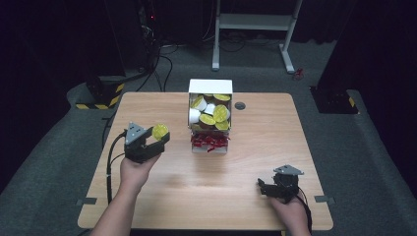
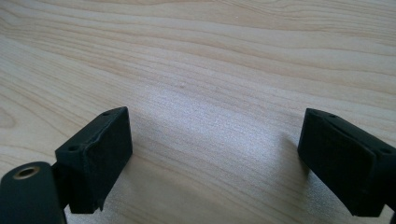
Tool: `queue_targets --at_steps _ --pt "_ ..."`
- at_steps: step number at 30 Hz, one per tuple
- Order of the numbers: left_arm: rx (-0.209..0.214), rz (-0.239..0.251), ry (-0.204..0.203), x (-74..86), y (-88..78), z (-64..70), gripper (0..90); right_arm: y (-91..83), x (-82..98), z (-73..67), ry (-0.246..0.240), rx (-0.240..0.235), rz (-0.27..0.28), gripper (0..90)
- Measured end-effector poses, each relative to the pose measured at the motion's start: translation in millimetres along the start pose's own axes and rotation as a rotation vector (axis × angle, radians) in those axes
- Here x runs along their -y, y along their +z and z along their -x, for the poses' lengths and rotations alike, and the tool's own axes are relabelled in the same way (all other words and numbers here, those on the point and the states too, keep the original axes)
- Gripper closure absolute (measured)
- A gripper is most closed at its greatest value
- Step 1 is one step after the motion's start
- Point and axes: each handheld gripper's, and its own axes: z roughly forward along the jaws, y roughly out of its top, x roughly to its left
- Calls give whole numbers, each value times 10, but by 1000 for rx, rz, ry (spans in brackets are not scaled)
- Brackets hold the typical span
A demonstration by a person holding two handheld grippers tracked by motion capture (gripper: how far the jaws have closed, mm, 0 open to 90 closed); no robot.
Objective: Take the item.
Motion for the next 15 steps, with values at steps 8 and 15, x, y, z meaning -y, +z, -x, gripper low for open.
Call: queue_targets --at_steps 8,15 --pt "-16 -25 -18 133 84 -83 387 0 0 0 0 0 0 99" --pt "-24 -43 -27 208 125 -120 388 -1 0 2 -3 0 -1 98"
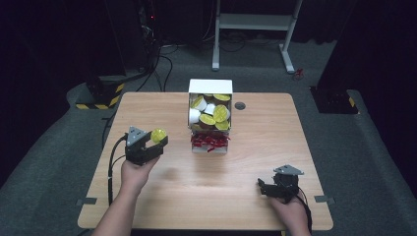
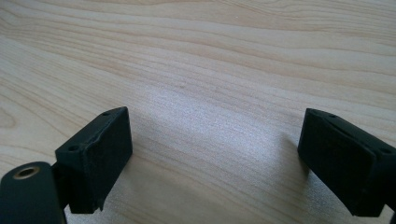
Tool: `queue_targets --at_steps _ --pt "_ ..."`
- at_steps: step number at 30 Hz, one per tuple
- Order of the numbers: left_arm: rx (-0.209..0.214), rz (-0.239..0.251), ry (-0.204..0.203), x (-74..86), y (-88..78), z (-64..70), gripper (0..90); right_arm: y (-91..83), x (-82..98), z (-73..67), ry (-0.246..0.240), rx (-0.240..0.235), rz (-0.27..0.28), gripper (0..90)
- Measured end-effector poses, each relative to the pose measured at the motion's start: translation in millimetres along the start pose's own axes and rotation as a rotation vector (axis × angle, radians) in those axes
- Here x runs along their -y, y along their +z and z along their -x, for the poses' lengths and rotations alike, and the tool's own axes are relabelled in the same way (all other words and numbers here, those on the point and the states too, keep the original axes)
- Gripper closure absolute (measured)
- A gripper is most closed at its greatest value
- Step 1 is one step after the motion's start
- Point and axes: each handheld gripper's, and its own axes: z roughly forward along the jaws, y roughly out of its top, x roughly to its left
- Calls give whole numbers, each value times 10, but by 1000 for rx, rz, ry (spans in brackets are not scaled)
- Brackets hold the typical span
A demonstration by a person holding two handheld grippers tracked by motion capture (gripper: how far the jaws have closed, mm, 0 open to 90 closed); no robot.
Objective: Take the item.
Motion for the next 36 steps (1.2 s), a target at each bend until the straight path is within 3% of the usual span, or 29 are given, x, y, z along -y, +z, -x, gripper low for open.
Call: queue_targets --at_steps 18,36 --pt "7 -55 -52 148 156 -66 387 0 0 0 1 -1 0 99" --pt "4 -130 -55 292 373 -59 387 0 0 0 1 -1 0 99"
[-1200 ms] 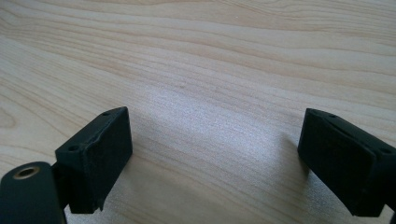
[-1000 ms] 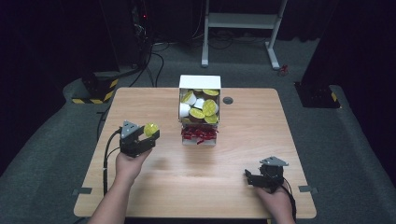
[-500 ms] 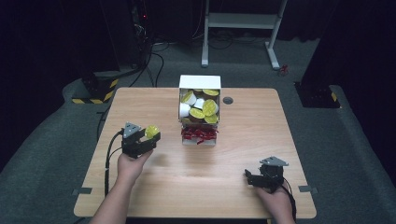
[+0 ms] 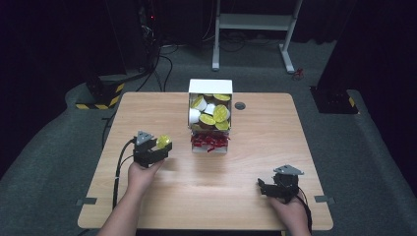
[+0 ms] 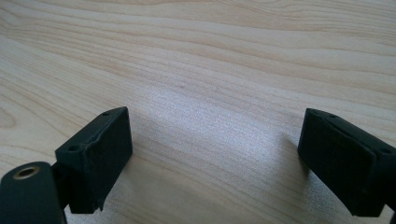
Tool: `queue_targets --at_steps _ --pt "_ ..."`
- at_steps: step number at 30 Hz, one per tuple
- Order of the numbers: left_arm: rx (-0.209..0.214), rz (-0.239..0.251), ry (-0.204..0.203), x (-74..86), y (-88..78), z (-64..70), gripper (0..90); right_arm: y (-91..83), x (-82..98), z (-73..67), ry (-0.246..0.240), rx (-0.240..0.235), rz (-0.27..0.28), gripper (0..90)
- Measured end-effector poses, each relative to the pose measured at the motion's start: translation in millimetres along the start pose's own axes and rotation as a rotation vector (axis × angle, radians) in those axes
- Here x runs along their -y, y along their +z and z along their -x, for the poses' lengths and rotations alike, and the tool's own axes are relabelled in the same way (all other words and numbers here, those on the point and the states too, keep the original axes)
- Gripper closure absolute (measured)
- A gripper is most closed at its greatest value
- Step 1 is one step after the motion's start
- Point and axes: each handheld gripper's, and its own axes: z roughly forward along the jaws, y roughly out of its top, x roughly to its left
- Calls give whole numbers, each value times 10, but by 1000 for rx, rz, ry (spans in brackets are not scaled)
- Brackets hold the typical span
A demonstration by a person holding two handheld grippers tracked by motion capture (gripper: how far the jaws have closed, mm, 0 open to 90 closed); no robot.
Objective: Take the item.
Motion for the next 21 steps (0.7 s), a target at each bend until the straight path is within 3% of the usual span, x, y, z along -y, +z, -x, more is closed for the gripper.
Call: queue_targets --at_steps 9,21 --pt "-14 -47 9 92 148 -27 387 0 0 0 0 0 0 99" --pt "-16 -73 7 155 304 -33 387 1 0 -1 1 1 1 99"
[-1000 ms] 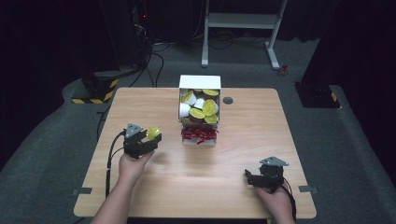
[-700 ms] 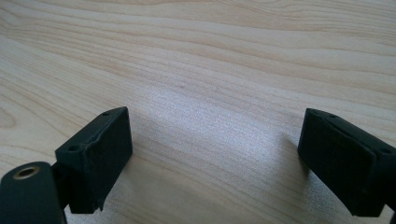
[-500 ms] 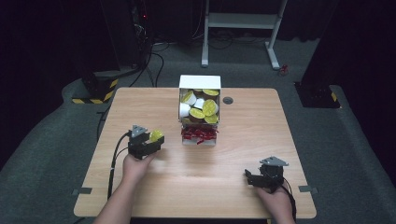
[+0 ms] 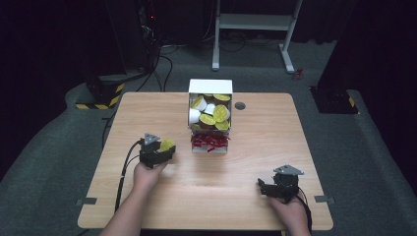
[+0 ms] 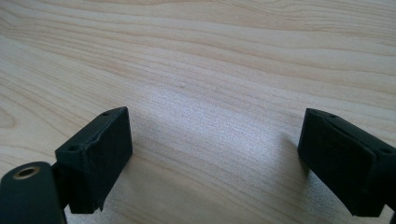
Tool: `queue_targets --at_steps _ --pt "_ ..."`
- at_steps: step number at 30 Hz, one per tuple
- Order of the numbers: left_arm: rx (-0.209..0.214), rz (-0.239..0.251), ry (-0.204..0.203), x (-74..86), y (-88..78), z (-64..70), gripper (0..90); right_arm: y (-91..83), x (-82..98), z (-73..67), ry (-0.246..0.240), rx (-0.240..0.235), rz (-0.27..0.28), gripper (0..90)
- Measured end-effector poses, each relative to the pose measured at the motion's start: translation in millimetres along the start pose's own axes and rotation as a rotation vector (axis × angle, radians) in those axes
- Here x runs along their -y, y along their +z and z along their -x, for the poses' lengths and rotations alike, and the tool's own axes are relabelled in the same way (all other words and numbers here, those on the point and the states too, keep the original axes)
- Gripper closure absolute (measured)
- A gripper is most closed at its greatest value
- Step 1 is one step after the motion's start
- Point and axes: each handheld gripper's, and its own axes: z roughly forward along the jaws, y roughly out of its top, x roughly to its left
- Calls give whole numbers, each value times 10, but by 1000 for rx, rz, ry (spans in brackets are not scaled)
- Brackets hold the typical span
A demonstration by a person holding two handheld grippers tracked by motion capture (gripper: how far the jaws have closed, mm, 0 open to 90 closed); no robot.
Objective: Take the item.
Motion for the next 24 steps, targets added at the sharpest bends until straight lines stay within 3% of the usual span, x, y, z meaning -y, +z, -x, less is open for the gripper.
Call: queue_targets --at_steps 13,18,20,24 --pt "-28 -10 4 46 84 -16 387 0 0 0 0 -1 0 99" --pt "-42 -21 -9 124 115 -55 387 1 1 1 -3 -1 3 99" --pt "-33 -12 -33 147 111 -83 386 1 1 -1 -1 0 2 99" --pt "-38 -10 -22 152 113 -75 386 1 1 -2 0 0 3 100"
